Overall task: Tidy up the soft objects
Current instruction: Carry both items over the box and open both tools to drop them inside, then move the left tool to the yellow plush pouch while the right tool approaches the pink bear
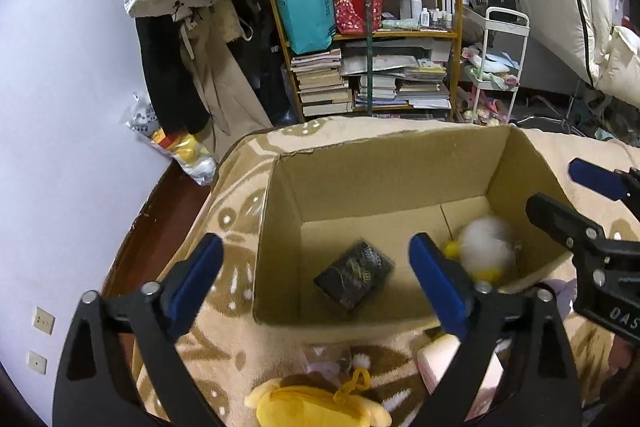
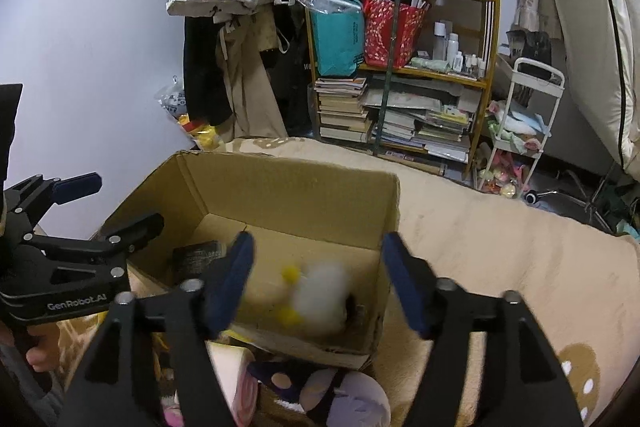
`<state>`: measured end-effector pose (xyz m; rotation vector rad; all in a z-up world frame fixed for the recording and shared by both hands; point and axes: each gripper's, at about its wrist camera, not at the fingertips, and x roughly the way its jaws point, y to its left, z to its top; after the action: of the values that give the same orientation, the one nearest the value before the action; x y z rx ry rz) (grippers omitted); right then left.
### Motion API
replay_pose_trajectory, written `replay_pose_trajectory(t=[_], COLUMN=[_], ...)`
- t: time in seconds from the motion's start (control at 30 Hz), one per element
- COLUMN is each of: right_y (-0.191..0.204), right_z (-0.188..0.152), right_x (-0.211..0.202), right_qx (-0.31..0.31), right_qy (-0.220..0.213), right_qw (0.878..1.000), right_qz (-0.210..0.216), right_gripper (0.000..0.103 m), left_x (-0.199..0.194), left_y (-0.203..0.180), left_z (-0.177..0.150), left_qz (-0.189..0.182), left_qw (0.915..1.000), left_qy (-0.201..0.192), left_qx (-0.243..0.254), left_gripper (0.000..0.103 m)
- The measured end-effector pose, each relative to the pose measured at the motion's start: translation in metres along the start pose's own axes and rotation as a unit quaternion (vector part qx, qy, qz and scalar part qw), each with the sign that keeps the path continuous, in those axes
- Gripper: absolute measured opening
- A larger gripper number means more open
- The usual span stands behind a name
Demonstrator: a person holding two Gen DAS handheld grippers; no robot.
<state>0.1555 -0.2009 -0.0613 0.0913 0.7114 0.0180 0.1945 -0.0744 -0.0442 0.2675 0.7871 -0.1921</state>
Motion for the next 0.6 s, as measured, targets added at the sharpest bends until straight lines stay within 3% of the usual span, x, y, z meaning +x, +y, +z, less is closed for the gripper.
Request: replay_pose_trajectory(t=[0.1,0.23,0.6], right_y=[0.002,0.009,0.023], right_z=[-0.001,-0.002,-0.014], right_x=[-0.006,-0.013,-0.05], right_qx=[0.004,-0.002,-0.003], right_qy=[0.003,0.004,0.008], right_qw=[1.0,1.0,1.0], right_qz=[0.007,0.007,0.012], right_gripper=[0.094,0.094,0.094], left_x=[-0.009,-0.019,-0.046], left_y=[0.001,0.002,0.026], left_z=[-0.004,-0.009,-0.033], left_qz=[0.006,0.021,0.017], left_qw=[1.0,0.9997,0.9979], left_qy=[0.002,0.009,0.053], left_qx=[0.003,0.004,-0.033], left_gripper=[0.098,0.099,0.1])
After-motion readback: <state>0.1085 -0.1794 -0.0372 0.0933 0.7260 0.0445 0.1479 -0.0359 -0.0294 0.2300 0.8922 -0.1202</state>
